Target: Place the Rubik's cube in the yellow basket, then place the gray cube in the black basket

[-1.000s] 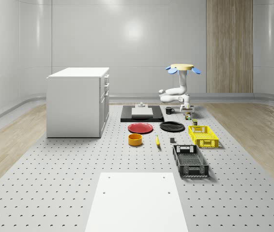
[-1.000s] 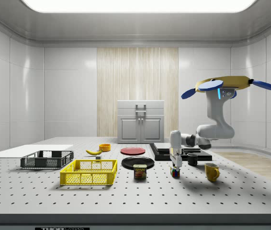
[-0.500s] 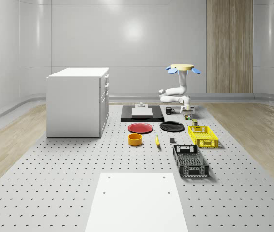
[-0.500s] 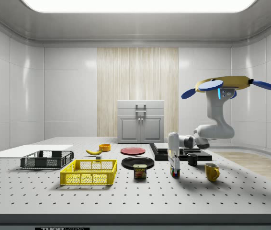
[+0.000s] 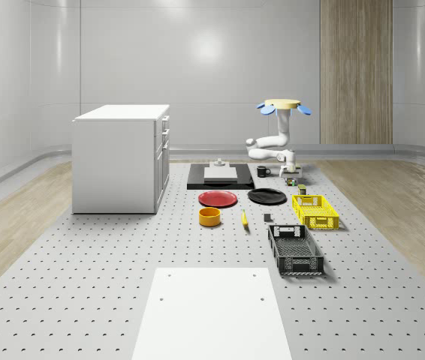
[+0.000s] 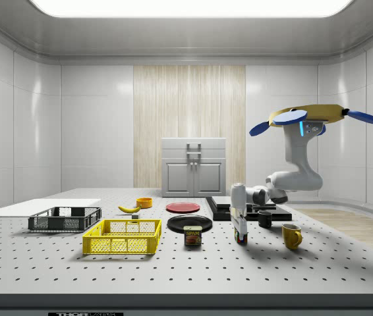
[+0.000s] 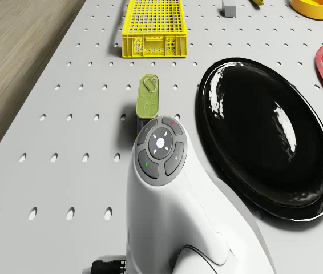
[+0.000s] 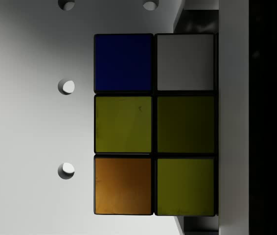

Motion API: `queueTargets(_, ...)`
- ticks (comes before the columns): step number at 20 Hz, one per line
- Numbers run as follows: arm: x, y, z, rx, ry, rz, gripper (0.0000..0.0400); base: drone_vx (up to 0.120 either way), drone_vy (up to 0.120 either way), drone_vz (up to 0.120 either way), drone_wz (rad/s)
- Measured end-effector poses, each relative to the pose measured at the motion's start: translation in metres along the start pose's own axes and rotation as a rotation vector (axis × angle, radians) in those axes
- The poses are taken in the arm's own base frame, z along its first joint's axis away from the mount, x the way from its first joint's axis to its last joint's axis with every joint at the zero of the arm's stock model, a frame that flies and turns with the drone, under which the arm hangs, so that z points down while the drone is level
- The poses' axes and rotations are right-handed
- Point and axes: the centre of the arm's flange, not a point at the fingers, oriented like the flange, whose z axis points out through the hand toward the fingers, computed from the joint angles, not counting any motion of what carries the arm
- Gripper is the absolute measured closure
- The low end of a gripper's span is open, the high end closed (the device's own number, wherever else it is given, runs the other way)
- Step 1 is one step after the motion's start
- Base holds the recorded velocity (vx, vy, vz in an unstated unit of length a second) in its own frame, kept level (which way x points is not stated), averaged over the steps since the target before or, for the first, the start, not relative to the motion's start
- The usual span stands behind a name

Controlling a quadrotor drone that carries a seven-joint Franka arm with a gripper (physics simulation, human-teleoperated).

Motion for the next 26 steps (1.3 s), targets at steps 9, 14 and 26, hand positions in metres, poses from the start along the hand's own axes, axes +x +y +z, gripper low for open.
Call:
queueTargets(9,-0.001,0.001,0.0006,0.0,0.0,0.0,0.0,0.0,0.0,0.0,0.0)
queueTargets(14,-0.0012,0.0012,0.0007,0.0,0.0,0.0,0.0103,0.0,0.0,0.0,0.0)
queueTargets(26,-0.0011,0.0014,0.0008,0.0,0.001,-0.003,0.0114,0.0,0.0,0.0,0.0)
